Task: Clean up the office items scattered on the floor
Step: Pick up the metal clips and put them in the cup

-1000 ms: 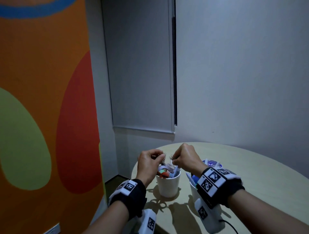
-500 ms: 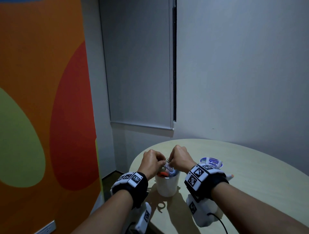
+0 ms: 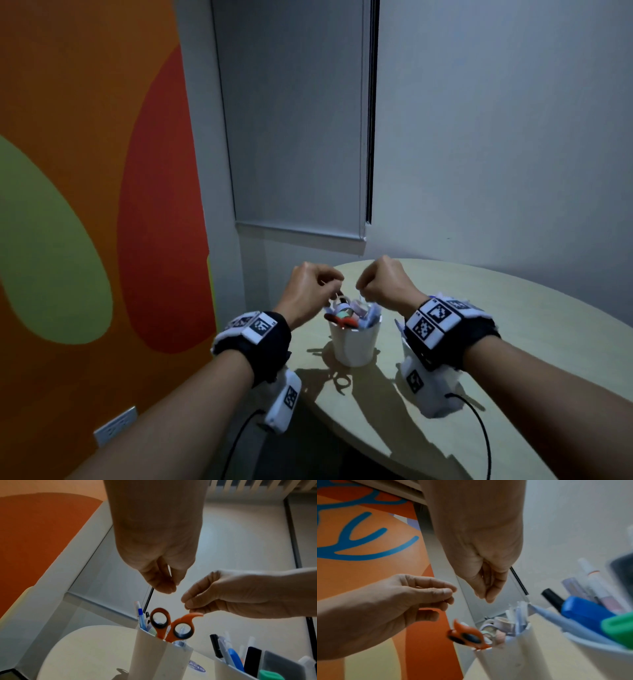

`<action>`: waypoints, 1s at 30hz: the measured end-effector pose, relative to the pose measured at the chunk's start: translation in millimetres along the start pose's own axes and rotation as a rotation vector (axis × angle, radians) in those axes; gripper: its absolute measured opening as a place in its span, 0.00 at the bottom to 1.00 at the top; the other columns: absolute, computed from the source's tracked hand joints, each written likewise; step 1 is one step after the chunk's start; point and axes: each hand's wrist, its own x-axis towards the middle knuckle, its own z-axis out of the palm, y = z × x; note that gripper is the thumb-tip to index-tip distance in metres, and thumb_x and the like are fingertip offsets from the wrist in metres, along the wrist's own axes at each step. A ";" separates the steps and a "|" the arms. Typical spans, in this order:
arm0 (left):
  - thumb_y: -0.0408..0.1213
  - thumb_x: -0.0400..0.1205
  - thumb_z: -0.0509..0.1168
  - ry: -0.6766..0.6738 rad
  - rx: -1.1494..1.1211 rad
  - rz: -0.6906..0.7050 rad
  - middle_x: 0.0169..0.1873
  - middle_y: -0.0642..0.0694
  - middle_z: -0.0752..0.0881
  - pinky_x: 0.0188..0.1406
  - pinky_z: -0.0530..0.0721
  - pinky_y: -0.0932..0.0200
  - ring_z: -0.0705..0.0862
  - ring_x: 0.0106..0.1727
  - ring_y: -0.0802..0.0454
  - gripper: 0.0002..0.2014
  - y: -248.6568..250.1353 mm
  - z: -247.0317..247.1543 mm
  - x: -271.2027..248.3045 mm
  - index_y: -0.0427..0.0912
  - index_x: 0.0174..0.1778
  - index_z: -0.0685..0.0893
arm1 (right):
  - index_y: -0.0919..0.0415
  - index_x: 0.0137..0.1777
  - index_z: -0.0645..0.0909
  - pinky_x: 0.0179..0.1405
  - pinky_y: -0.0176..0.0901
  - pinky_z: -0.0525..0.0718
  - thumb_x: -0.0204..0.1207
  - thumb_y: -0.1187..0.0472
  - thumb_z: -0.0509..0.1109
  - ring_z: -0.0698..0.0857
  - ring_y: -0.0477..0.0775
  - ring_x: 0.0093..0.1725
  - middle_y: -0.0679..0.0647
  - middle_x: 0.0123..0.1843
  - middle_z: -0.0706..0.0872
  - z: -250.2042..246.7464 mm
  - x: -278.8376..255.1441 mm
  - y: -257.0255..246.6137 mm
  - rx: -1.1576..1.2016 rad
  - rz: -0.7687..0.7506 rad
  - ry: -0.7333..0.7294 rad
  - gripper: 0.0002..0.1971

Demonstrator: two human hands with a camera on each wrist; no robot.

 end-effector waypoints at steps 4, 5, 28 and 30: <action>0.32 0.81 0.70 0.037 -0.008 0.021 0.32 0.44 0.91 0.28 0.88 0.58 0.88 0.30 0.51 0.05 -2.3 -33.3 -29.9 0.39 0.48 0.92 | 0.66 0.35 0.90 0.20 0.47 0.85 0.70 0.68 0.75 0.83 0.49 0.21 0.59 0.28 0.89 26.5 -21.1 -42.9 0.141 -0.071 -0.041 0.04; 0.31 0.81 0.69 0.036 0.019 0.014 0.33 0.43 0.91 0.28 0.87 0.58 0.87 0.30 0.52 0.05 -6.9 -44.6 -39.7 0.38 0.47 0.91 | 0.67 0.34 0.89 0.16 0.42 0.81 0.71 0.66 0.74 0.82 0.50 0.19 0.60 0.27 0.88 39.3 -25.7 -54.6 0.163 -0.059 -0.053 0.06; 0.34 0.77 0.65 -0.516 -0.001 -1.044 0.33 0.44 0.85 0.36 0.78 0.66 0.80 0.29 0.60 0.08 -538.5 58.4 -558.1 0.34 0.42 0.88 | 0.69 0.43 0.90 0.37 0.49 0.87 0.67 0.67 0.72 0.88 0.56 0.35 0.63 0.40 0.91 656.4 -254.9 175.8 -0.276 0.219 -1.286 0.08; 0.30 0.77 0.67 -0.547 -0.008 -1.087 0.35 0.39 0.84 0.40 0.79 0.66 0.83 0.34 0.58 0.07 -563.0 88.4 -577.2 0.30 0.47 0.86 | 0.65 0.45 0.90 0.44 0.48 0.89 0.67 0.65 0.75 0.90 0.59 0.44 0.61 0.43 0.91 690.2 -271.5 195.7 -0.299 0.153 -1.309 0.08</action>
